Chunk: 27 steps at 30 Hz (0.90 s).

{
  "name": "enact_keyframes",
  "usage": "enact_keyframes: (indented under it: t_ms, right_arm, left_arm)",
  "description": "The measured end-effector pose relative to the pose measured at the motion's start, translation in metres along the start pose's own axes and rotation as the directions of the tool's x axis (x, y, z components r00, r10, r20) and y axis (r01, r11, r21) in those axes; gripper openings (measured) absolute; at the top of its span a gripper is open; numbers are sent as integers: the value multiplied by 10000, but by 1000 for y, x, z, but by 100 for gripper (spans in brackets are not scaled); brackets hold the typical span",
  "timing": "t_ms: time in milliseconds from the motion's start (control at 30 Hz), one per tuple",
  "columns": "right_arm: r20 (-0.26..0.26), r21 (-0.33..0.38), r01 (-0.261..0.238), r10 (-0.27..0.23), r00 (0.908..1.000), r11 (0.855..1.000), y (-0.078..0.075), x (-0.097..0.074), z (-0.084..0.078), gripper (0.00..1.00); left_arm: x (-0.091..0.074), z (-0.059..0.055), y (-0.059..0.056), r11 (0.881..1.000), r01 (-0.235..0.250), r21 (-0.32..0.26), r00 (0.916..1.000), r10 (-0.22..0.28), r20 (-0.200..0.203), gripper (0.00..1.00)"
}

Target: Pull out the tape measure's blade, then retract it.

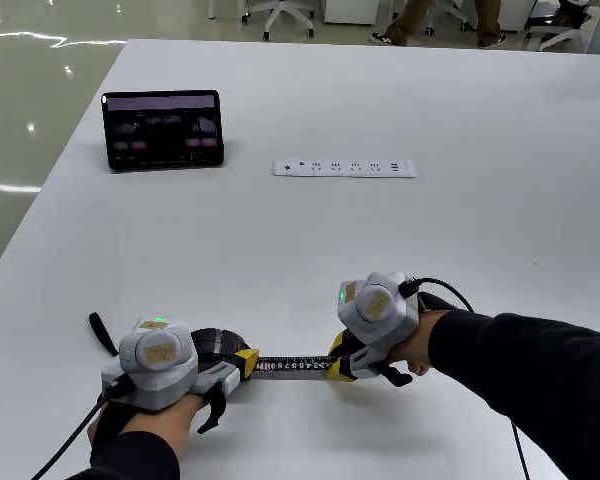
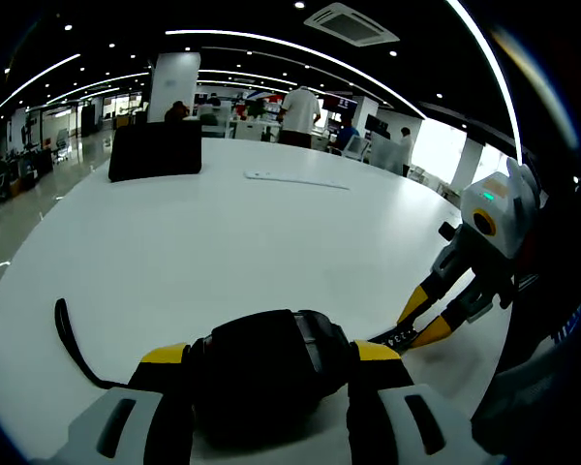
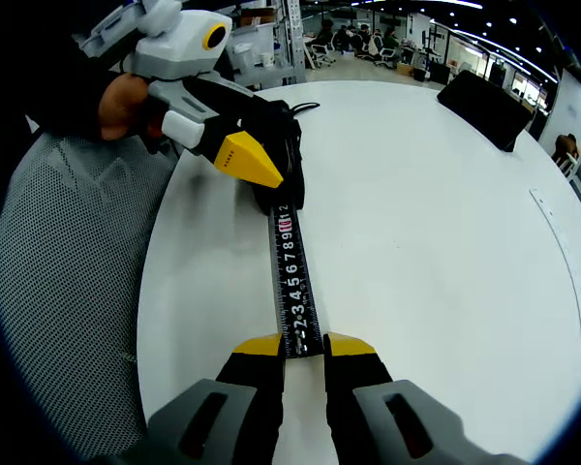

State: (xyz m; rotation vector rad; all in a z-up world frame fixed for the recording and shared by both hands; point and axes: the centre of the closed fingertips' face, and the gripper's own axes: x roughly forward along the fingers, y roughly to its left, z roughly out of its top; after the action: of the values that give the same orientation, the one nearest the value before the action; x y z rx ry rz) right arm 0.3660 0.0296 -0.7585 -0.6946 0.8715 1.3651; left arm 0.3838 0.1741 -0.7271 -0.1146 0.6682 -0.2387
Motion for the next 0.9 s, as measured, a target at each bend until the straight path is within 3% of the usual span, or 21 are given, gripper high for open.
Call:
enact_keyframes:
  t_ms: [567, 900]
  right_arm:
    - [-29, 4, 5, -5, 10000, 10000, 0, 0, -1, 11]
    - [41, -8, 60, -60, 10000, 10000, -1, 1, -1, 11]
  left_arm:
    - [1, -4, 1, 9952, -450, 871, 9976, 494, -486, 60]
    - [-1, -2, 5, 9998, -86, 197, 9995, 91, -296, 59]
